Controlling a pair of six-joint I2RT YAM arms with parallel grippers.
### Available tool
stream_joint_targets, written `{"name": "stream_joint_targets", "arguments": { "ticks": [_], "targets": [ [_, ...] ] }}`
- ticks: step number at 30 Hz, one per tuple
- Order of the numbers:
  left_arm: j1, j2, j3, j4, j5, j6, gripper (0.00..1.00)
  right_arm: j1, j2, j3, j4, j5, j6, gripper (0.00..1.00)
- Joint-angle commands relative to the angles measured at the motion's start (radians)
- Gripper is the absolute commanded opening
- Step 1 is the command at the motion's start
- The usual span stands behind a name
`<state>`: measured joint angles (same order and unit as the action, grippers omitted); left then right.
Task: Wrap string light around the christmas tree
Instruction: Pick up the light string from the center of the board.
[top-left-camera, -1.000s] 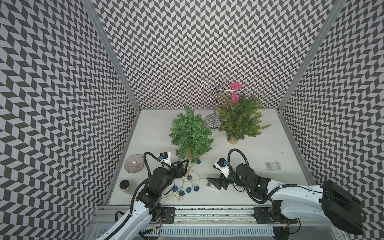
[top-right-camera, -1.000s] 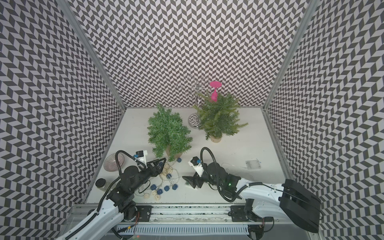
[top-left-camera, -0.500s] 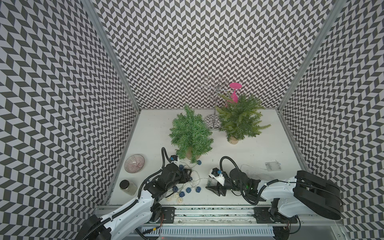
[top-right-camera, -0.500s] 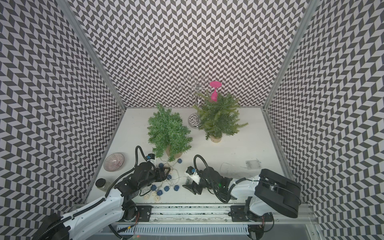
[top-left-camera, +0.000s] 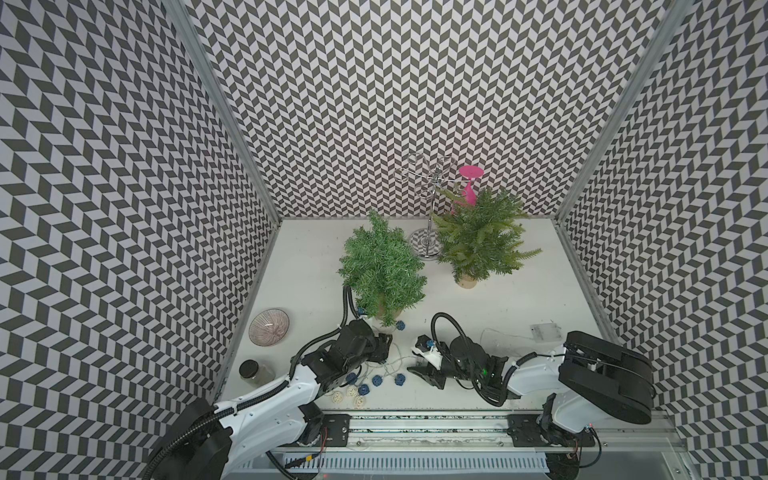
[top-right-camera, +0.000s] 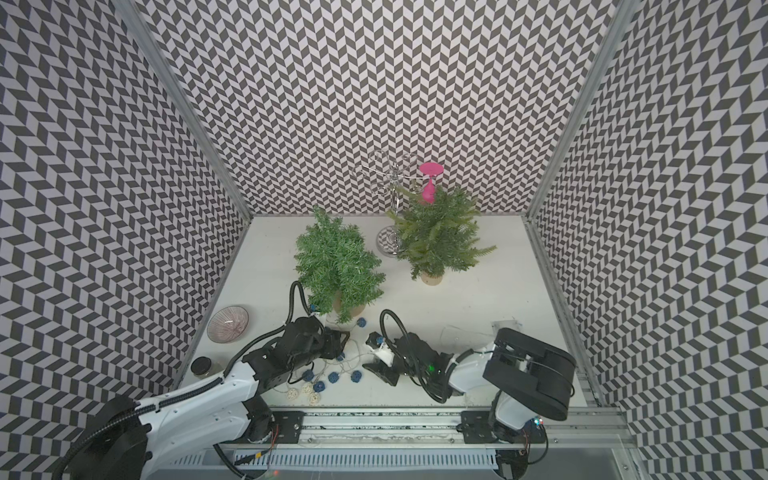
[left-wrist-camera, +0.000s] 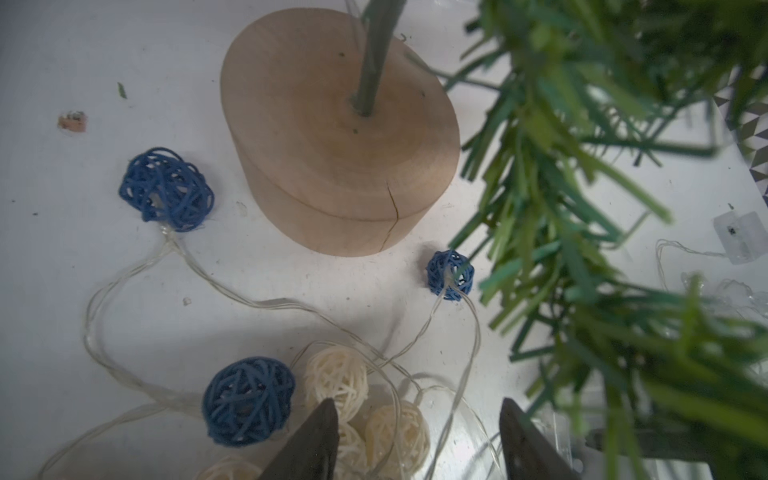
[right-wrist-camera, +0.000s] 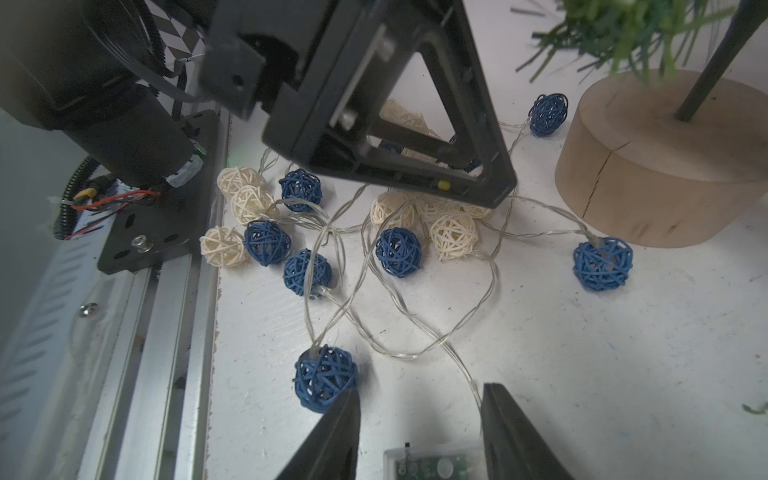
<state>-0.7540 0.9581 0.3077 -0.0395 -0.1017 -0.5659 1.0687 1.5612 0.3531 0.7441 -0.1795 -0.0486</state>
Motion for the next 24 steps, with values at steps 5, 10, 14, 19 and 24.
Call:
{"name": "stream_joint_targets", "arguments": {
  "ticks": [5,10,14,19,24],
  "targets": [
    [-0.044,0.049,0.000,0.058,-0.024,0.006,0.63,0.001,0.011,-0.015,0.081,0.029,-0.014,0.46],
    [-0.047,0.055,-0.031,0.090,-0.017,-0.007,0.36,-0.005,0.019,-0.017,0.099,0.039,0.003,0.44],
    [-0.048,0.029,-0.022,0.021,-0.064,-0.018,0.00,-0.008,0.023,-0.012,0.101,0.056,0.013,0.41],
    [-0.026,-0.111,-0.007,-0.058,-0.084,-0.035,0.00,-0.011,0.036,0.006,0.054,0.051,-0.008,0.38],
    [0.101,-0.288,0.017,-0.107,0.009,-0.038,0.00,-0.010,0.073,0.011,0.053,0.008,-0.042,0.43]
  ]
}}
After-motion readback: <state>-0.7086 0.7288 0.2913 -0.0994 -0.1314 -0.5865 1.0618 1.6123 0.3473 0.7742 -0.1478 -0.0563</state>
